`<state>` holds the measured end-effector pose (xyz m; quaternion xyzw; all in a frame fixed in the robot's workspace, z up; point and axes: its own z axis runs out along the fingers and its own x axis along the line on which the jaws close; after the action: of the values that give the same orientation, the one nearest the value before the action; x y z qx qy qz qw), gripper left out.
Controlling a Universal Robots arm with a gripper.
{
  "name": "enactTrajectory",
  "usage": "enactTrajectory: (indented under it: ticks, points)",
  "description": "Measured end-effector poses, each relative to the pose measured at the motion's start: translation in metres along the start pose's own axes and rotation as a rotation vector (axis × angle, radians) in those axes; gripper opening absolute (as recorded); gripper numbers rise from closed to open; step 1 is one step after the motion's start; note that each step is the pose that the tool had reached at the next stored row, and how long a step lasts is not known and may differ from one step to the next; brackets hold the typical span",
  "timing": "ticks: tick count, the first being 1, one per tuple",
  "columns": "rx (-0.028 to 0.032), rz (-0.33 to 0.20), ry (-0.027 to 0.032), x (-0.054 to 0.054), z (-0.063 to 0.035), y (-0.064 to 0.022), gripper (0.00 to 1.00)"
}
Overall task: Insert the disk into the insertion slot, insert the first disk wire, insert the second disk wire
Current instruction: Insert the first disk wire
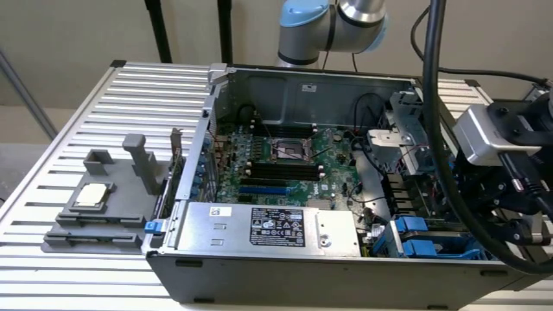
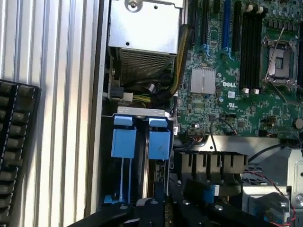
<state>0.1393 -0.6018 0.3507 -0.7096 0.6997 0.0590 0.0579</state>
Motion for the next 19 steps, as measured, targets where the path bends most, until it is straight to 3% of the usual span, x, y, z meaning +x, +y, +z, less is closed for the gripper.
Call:
enactTrajectory:
  ticks: [7,16,19]
  points:
    - [0.0166,0.101,0.0035,0.0004,0.0026,0.0,0.16]
    - [0.0149,0.111,0.021,-0.003,0.0071,0.0,0.16]
    - [0.0153,0.111,0.0296,-0.0048,0.0077,-0.0001,0.16]
